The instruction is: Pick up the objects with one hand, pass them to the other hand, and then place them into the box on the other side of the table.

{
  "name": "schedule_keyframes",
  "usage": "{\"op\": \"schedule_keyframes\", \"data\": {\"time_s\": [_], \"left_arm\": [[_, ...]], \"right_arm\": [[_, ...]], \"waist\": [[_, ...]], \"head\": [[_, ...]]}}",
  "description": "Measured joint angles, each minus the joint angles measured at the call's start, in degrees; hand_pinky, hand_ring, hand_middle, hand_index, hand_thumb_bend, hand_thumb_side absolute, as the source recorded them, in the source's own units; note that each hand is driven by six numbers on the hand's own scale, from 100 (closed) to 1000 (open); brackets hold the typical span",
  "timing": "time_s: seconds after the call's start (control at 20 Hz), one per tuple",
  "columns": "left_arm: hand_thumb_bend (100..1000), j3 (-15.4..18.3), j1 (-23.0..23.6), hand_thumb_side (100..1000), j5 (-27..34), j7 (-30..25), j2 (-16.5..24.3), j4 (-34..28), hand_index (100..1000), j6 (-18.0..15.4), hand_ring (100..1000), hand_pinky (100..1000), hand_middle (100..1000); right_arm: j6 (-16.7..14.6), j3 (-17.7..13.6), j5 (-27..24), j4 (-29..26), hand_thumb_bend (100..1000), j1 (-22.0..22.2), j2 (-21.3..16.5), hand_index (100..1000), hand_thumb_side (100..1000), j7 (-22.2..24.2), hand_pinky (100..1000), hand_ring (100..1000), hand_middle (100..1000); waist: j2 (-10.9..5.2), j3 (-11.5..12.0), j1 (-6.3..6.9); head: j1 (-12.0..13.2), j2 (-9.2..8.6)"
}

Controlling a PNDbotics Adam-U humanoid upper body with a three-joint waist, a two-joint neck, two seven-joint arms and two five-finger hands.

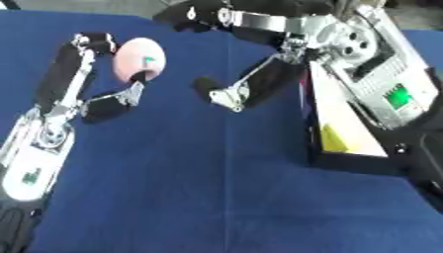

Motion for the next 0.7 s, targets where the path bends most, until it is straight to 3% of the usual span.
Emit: {"op": "schedule_keyframes", "data": {"time_s": [0.3,0.7], "left_arm": [[100,-1.6,0.0,202,-2.6,2.1,-0.7,-0.7,516,-3.5,542,751,411],[100,-3.2,-0.6,193,-3.1,4.4,-1.9,-1.0,517,-7.4,547,755,414]], "right_arm": [[-0.2,0.8,2.2,3.2,100,-0.8,1.1,1000,100,-3.0,1000,1000,1000],[-1.2,2.2,4.7,6.2,100,-1.4,2.6,1000,100,-2.2,1000,1000,1000]], "waist": [[0.31,1.0,-0.33],[0.60,2.1,-0.74]], "head": [[-1.4,-0.01],[-2.7,-0.01]]}}
